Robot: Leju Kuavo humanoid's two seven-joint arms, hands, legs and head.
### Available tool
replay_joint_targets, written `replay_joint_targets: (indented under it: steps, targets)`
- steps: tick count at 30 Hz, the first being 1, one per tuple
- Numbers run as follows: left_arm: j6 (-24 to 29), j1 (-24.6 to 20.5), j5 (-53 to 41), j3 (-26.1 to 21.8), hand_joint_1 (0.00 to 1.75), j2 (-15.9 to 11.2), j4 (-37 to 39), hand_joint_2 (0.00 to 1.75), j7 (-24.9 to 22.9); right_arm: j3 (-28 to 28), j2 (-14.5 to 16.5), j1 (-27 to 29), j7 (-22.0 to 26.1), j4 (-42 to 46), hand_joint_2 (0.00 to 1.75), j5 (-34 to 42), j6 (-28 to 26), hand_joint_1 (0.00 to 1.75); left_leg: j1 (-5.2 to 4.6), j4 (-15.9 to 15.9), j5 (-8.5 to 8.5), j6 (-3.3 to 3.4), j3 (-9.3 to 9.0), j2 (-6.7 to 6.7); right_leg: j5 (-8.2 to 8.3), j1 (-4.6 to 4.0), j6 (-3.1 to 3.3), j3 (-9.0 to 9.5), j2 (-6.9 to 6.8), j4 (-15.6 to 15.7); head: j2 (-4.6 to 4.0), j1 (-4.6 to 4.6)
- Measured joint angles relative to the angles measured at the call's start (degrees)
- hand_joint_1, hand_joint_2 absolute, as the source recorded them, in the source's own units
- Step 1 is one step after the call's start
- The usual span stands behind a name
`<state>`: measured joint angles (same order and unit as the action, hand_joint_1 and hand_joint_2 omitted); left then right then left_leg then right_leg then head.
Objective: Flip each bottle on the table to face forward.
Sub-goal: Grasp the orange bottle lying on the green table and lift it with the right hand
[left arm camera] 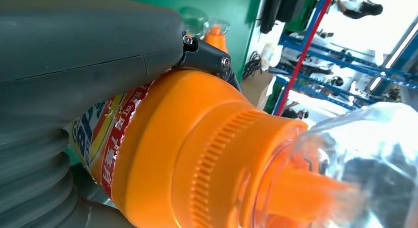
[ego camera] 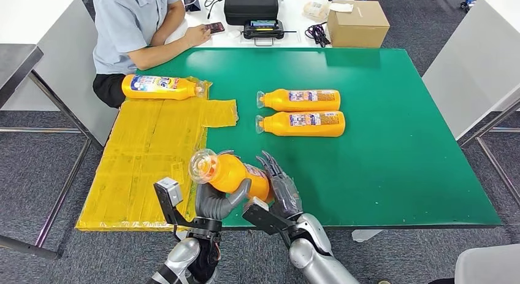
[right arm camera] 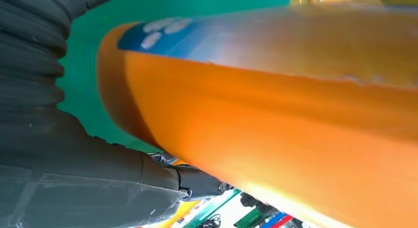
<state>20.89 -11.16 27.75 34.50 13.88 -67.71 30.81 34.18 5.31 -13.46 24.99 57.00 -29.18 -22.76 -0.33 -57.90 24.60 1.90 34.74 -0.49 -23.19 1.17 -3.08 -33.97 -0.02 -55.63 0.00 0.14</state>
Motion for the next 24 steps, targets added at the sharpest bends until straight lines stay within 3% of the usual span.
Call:
replay_joint_targets:
  steps: [6, 9, 11, 14, 17, 24]
  targets:
    - [2.4, 0.1, -2.6, -0.1, 1.75, 0.0, -1.1, 1.75, 1.5, -0.1, 0.3, 0.0, 0.3, -0.9, 1.75, 0.8, 0.7, 0.00, 0.00, 0.0, 0.00, 0.00, 0.00, 0.00, 0.00, 0.00, 0.00, 0.00, 0.00, 0.0, 0.00, -0.01]
    - [6.3, 0.1, -6.7, -0.1, 1.75, 0.0, -1.5, 1.75, 3.0, -0.2, 0.4, 0.2, 0.7, -1.1, 1.75, 1.2, 1.1, 0.00, 0.00, 0.0, 0.00, 0.00, -0.01, 0.00, 0.00, 0.00, 0.00, -0.01, 0.00, 0.0, 0.00, 0.00]
    - [11.7, 0.1, -13.0, -0.1, 1.75, 0.0, -1.5, 1.75, 4.4, -0.4, 0.4, 0.7, 1.0, -1.1, 1.75, 1.7, 1.1, 0.00, 0.00, 0.0, 0.00, 0.00, -0.01, 0.00, 0.00, 0.00, 0.00, -0.01, 0.00, 0.0, 0.00, 0.01]
    - [17.9, 0.5, -30.3, -1.7, 1.75, 0.4, -1.2, 1.75, 5.9, -1.3, 0.3, 2.3, 1.5, -0.4, 1.75, 1.9, 0.6, 0.00, 0.00, 0.0, 0.00, 0.00, 0.00, -0.01, 0.00, 0.00, 0.00, -0.01, 0.00, 0.0, 0.00, 0.00]
    - [18.9, 1.6, -44.5, -5.2, 1.75, 1.4, -0.9, 1.75, 6.4, -2.3, 0.0, 4.0, 1.8, 0.7, 1.75, 1.8, 0.1, 0.00, -0.01, 0.0, 0.01, 0.00, 0.00, 0.02, 0.00, 0.01, 0.00, -0.02, 0.01, 0.0, 0.00, 0.01]
    - [19.3, 4.2, -55.2, -13.6, 1.75, 4.0, -1.9, 1.75, 5.5, -4.7, -0.7, 6.7, 1.7, 3.7, 1.75, 0.1, -1.4, 0.00, 0.00, 0.0, 0.02, 0.00, -0.01, 0.03, 0.00, 0.00, 0.00, -0.02, 0.01, 0.0, 0.00, 0.00]
